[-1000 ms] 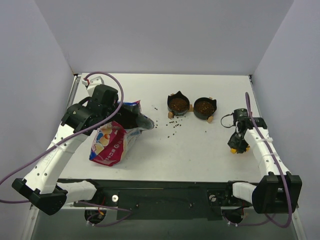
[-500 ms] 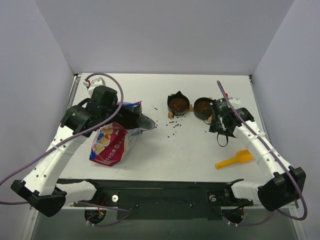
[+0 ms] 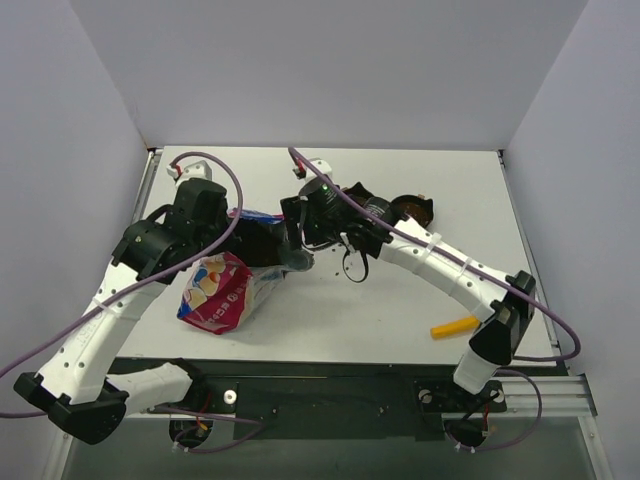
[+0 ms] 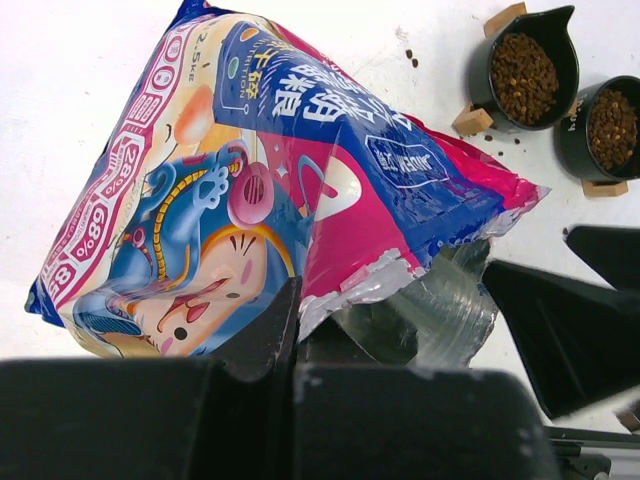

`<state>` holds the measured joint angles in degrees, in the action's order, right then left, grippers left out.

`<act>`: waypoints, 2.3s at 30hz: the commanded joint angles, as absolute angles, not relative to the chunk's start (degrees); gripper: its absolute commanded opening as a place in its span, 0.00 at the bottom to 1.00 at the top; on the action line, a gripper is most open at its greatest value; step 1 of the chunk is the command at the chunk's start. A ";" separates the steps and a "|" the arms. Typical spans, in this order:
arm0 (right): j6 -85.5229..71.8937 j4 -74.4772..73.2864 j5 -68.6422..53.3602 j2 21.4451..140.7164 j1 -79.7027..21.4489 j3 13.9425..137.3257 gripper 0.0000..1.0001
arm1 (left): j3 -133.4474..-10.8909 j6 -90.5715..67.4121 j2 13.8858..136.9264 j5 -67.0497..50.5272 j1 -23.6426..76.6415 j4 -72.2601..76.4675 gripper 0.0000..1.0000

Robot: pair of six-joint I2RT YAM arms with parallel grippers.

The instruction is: Serve the pet food

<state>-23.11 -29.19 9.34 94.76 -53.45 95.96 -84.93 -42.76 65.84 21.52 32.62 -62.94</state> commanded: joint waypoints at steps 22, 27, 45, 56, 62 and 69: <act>-31.91 -24.70 11.60 91.39 -60.21 91.66 0.63 | -86.75 -42.10 61.08 12.22 32.96 -53.88 0.00; -30.41 -27.33 13.88 96.58 -60.21 96.32 0.56 | -86.66 -42.10 61.08 11.16 32.96 -53.70 0.00; -42.95 -31.64 9.43 89.22 -55.99 99.58 0.00 | -90.87 -38.32 65.30 5.62 38.93 -52.91 0.00; -53.60 -30.85 12.82 79.55 -57.92 96.78 0.00 | -100.02 -36.56 69.35 13.71 55.63 -57.31 0.00; -54.58 -29.10 18.54 77.70 -60.03 95.63 0.00 | -95.37 -36.03 67.77 8.71 56.78 -49.50 0.00; -54.67 -26.11 18.10 81.56 -61.00 98.87 0.00 | -88.95 -38.84 65.66 7.29 56.69 -43.42 0.11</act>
<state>-51.68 -42.41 16.82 80.99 -59.22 94.21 -88.55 -36.23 69.69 8.08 56.90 -62.33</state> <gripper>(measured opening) 0.004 0.179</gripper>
